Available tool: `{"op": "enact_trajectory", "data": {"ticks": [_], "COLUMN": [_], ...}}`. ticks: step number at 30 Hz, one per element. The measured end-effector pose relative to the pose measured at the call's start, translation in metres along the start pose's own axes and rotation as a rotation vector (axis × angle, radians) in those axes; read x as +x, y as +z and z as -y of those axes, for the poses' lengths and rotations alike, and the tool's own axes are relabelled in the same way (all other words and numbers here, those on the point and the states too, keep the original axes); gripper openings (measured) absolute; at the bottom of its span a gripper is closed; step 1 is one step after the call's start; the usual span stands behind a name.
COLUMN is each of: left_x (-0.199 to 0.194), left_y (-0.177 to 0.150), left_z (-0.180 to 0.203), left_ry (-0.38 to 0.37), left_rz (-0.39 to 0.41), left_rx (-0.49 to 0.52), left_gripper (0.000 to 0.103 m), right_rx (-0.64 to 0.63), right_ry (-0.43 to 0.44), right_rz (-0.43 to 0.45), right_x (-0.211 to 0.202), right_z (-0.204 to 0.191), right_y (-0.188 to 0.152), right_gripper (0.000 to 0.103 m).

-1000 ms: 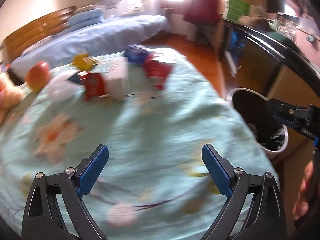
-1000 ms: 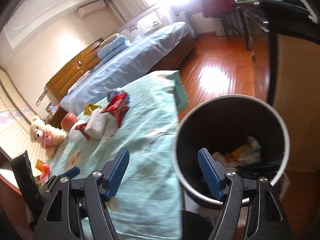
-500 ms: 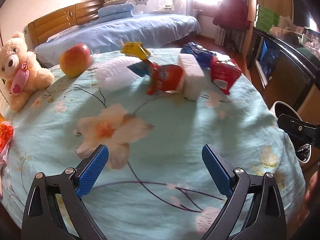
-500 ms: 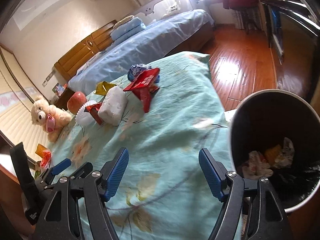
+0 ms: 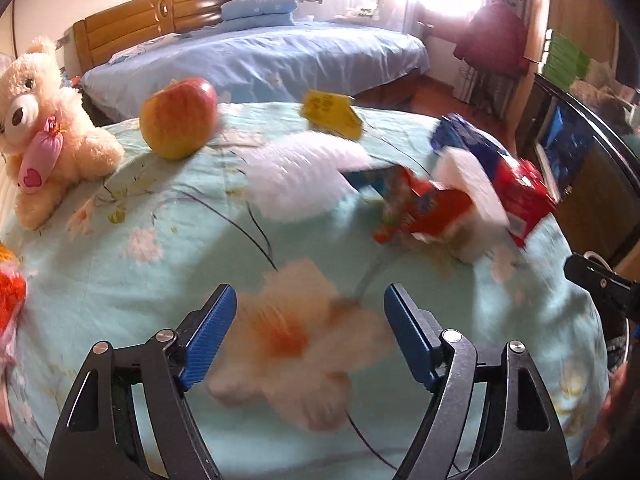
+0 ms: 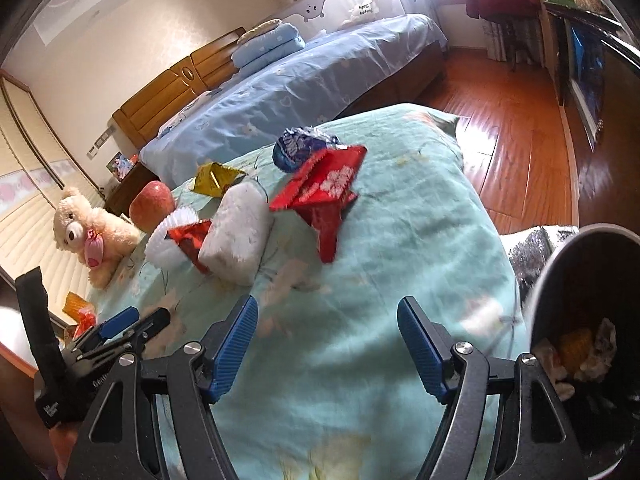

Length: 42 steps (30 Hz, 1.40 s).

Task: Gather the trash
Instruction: 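Move both open tools back over the bedspread toward the remaining trash, then grasp the white foam net with the left tool while the right tool grasps the red wrapper, then carry the foam net and red wrapper over the bin and open both tools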

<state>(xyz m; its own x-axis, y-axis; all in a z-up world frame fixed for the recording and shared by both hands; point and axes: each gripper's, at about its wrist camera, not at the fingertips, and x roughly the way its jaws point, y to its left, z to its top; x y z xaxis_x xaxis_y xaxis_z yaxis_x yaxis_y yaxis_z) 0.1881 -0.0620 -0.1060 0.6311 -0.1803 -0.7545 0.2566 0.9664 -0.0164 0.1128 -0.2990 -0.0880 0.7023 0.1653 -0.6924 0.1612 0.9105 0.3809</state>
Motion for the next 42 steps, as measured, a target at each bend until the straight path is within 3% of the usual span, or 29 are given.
{"op": "enact_trajectory", "data": {"ticks": [5,10,11,13,15,17,19,20,22,35,42], "left_x": [0.021,0.042,0.045,0.05,0.054,0.055,0.053,0.051,0.048,-0.008,-0.039], "left_y": [0.025,0.041,0.043,0.046,0.047,0.046,0.046,0.045,0.042,-0.003,-0.026], "left_z": [-0.016,-0.024,-0.026,-0.027,-0.026,-0.025,-0.025,-0.026,-0.028,-0.045,-0.021], "left_ry": [0.015,0.023,0.013,-0.019,-0.044,-0.06,-0.063,-0.063,-0.059,-0.102,-0.171], "left_rz": [0.0,-0.011,-0.014,-0.021,-0.029,-0.02,-0.012,-0.007,-0.003,0.016,0.024], "left_rx": [-0.029,-0.029,-0.031,-0.031,-0.026,-0.021,-0.018,-0.017,-0.02,-0.101,-0.064], "left_gripper": [0.072,0.053,0.051,0.035,0.026,0.019,0.013,0.011,0.01,0.01,0.01], "right_rx": [0.007,0.007,0.003,-0.003,-0.006,-0.008,-0.014,-0.016,-0.018,-0.044,-0.043], "right_ry": [-0.018,-0.03,-0.033,-0.039,-0.047,-0.046,-0.042,-0.042,-0.04,0.025,0.018], "right_rz": [0.002,-0.003,-0.006,-0.013,-0.017,-0.024,-0.016,-0.011,-0.003,0.01,0.024], "right_x": [0.015,0.033,0.036,0.042,0.046,0.048,0.046,0.044,0.039,-0.012,-0.036], "right_z": [0.001,0.001,0.0,-0.002,-0.002,-0.003,-0.005,-0.005,-0.005,-0.01,-0.003], "right_y": [0.016,0.029,0.031,0.034,0.035,0.035,0.033,0.032,0.029,-0.01,-0.027], "right_gripper": [0.073,0.067,0.062,0.054,0.041,0.019,0.015,0.008,0.006,0.006,0.006]}}
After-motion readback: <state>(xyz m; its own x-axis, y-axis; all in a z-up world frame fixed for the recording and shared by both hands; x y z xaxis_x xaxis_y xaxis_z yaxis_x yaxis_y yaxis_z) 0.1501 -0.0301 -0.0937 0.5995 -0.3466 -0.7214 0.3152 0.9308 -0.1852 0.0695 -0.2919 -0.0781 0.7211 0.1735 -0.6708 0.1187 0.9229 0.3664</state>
